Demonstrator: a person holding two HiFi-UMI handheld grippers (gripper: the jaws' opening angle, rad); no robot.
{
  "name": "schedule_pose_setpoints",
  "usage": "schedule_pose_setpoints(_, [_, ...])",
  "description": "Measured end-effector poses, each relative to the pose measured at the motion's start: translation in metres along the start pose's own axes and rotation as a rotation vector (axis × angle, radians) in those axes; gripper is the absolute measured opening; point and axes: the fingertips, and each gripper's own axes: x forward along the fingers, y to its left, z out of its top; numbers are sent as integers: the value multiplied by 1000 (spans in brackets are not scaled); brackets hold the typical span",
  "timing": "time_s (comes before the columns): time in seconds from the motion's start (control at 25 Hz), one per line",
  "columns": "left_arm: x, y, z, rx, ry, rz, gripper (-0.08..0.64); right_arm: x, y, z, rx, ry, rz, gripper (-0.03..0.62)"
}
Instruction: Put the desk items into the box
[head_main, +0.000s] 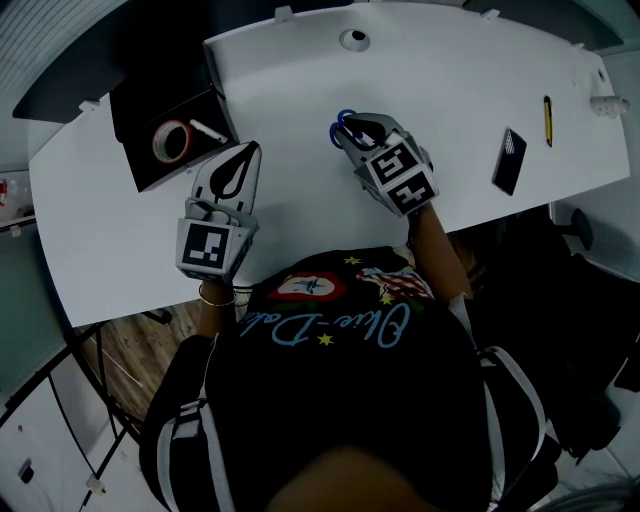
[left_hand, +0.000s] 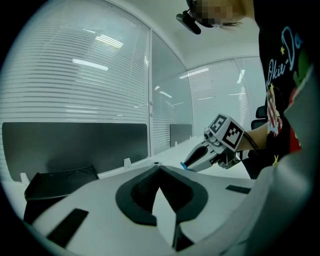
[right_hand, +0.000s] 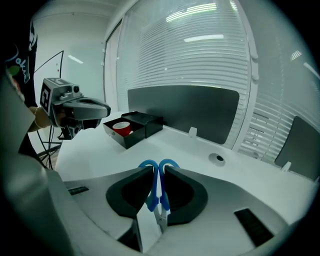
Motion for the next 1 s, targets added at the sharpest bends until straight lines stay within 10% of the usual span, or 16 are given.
schedule_pose_setpoints(1.0, [-41,-2,6,27,5,116,0,-23,13,42,7,-154,43,77])
